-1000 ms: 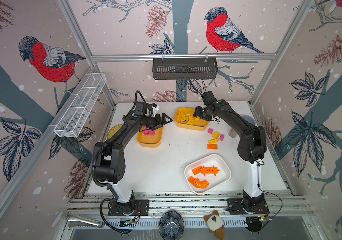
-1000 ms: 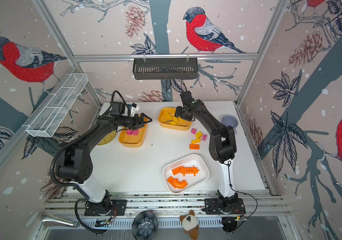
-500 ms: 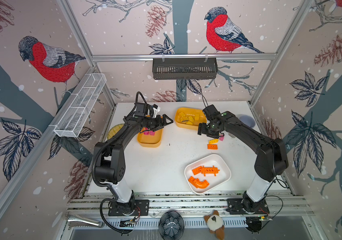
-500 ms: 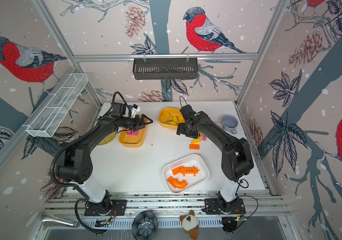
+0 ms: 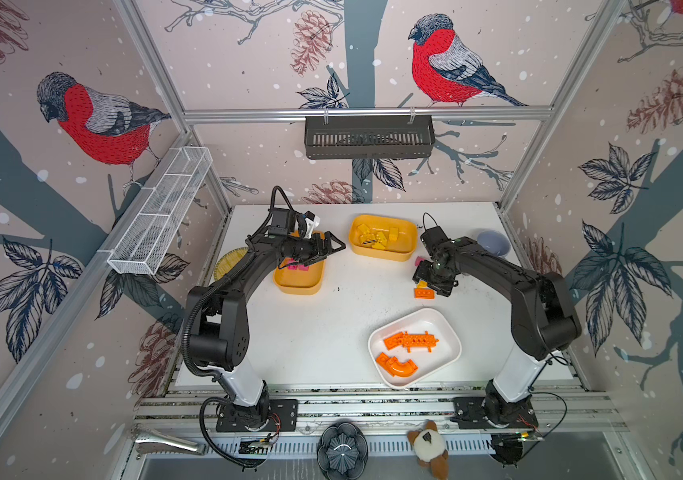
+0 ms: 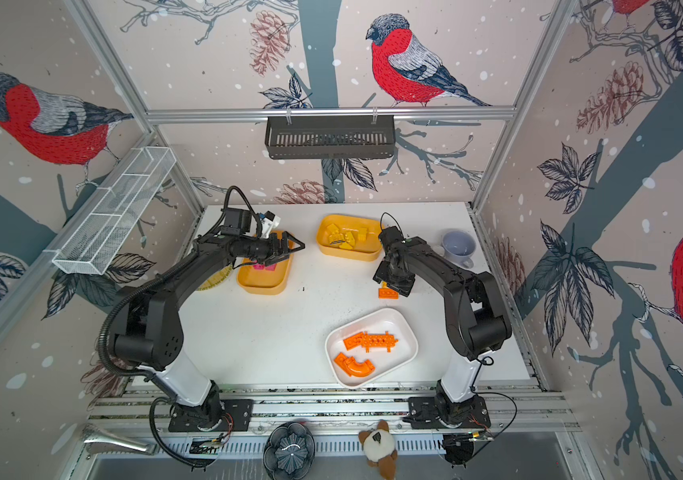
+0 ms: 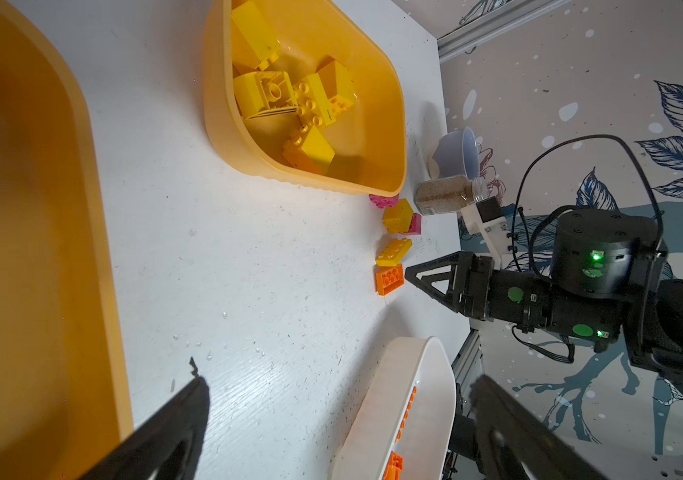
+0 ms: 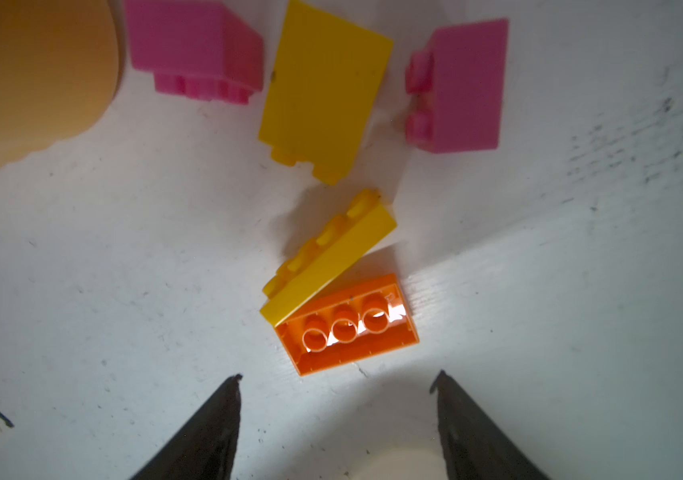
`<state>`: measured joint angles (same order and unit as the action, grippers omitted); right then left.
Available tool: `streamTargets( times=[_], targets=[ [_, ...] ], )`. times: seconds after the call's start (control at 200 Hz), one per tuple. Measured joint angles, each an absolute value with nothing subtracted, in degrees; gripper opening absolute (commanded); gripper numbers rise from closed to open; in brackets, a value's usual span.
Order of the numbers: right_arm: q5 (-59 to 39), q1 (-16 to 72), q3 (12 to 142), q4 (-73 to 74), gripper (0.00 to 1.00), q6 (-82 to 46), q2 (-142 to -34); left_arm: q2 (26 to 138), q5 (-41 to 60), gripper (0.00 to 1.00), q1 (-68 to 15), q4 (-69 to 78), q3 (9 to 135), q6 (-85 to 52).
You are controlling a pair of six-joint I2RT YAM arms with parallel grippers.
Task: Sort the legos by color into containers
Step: 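Move the right gripper back over the loose bricks beside the larger tub, then grasp a yellow brick between the pink bricks with the right gripper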
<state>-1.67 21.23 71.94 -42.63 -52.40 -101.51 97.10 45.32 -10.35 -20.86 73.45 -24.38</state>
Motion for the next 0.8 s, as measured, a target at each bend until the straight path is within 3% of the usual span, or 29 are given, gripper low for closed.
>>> streamTargets(
  times=[0.335,0.801],
  targets=[
    [-2.39,18.11,72.12,-35.18,0.53,-59.88,-106.02,97.34,44.8,0.97,-10.35,-21.08,74.37,-23.92],
    [-3.27,17.91,73.63,-32.25,0.24,-60.62,-110.04,97.84,44.29,0.97,-10.35,-21.74,74.59,-23.53]
  ],
)
